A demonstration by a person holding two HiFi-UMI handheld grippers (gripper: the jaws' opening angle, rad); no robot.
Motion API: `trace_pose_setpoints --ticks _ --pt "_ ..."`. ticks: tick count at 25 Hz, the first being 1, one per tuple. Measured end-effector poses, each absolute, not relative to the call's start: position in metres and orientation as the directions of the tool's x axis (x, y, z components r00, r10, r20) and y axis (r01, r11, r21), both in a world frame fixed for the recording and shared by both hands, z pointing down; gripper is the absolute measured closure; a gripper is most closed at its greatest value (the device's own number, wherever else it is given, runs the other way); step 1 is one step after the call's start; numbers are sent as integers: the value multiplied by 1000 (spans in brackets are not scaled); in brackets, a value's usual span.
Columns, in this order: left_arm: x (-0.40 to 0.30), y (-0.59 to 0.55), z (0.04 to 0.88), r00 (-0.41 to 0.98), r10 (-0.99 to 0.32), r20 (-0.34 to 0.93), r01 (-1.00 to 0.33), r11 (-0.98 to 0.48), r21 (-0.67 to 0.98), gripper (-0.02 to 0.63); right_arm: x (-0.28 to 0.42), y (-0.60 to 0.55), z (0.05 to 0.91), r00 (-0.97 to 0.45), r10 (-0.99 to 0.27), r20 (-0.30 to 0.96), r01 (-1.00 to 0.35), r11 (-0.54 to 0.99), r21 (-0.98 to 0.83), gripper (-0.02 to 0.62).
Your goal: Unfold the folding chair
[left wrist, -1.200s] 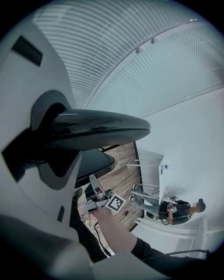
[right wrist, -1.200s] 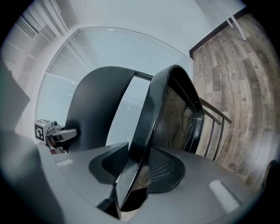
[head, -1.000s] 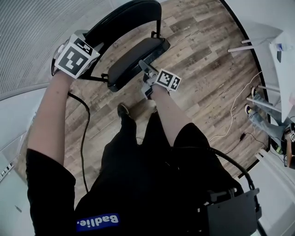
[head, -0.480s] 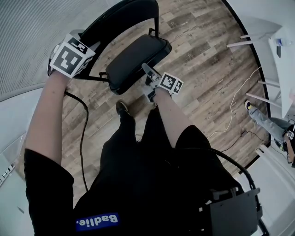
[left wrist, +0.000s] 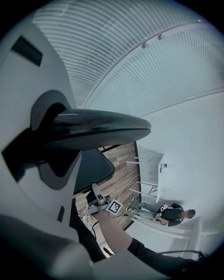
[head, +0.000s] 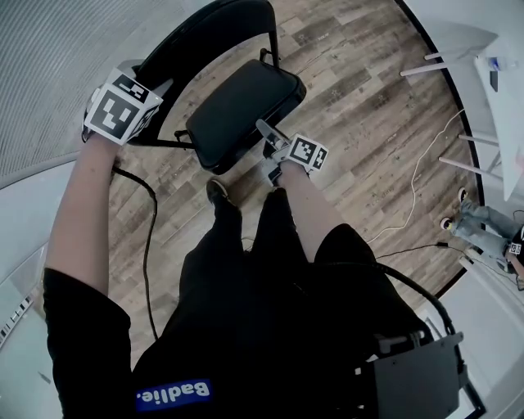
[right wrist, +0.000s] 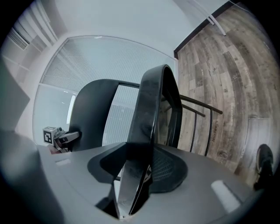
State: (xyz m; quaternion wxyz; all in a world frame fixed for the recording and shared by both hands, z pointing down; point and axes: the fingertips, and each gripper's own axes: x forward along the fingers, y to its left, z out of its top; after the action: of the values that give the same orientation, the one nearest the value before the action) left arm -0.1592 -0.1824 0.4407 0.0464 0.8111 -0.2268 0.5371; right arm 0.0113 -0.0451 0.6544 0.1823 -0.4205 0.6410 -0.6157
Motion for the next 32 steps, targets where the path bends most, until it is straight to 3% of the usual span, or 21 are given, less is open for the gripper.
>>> trace_pose_setpoints --ticks 32 --pt "-141 -163 469 344 -264 901 -426 -899 -101 474 75 38 730 -526 -792 310 -211 -232 -950 413"
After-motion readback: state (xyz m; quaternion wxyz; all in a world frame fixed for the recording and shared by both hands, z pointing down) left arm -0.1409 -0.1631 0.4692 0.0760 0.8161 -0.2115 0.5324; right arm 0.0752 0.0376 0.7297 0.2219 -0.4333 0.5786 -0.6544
